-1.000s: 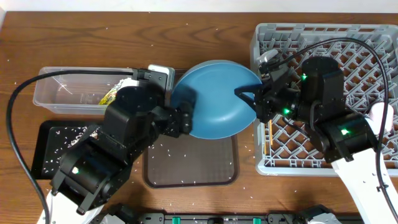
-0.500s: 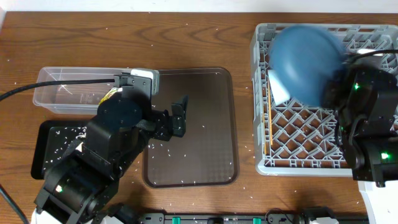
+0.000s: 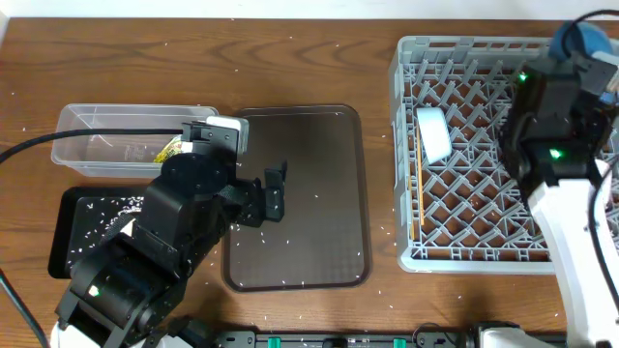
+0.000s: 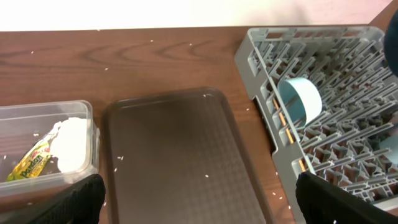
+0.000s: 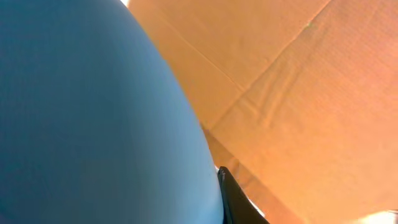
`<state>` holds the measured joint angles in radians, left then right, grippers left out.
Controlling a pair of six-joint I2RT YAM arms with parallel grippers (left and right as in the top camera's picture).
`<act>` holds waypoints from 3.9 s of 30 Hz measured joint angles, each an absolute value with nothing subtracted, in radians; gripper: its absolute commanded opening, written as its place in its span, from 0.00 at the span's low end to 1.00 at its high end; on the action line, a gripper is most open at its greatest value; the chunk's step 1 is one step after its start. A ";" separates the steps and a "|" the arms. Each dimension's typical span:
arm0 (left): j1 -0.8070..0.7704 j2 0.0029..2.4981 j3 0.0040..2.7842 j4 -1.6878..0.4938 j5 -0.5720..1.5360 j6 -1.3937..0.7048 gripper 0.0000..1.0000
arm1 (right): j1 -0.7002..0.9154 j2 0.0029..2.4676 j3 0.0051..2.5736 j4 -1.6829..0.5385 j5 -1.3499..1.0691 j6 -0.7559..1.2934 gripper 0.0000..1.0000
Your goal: Sort waste into correct bins and load items into the dishwasher rack
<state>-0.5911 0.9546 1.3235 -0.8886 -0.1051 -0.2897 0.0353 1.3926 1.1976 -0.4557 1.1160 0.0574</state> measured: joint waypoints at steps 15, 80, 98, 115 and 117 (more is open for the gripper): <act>-0.591 0.955 1.324 -0.889 -0.105 -0.290 0.98 | 0.030 1.602 1.198 -0.440 1.079 0.052 0.03; -0.591 0.909 1.324 -0.890 -0.112 -0.290 0.98 | 0.456 0.385 1.198 -1.137 0.125 0.141 0.99; -0.591 0.909 1.324 -0.890 -0.112 -0.290 0.98 | 0.242 0.286 0.649 -0.676 0.264 0.137 0.99; -0.591 0.909 1.324 -0.890 -0.112 -0.290 0.98 | 0.057 0.015 0.098 -0.266 0.086 0.134 0.99; -0.591 0.909 1.324 -0.890 -0.112 -0.290 0.98 | 0.056 0.014 0.072 -0.218 0.081 0.134 0.99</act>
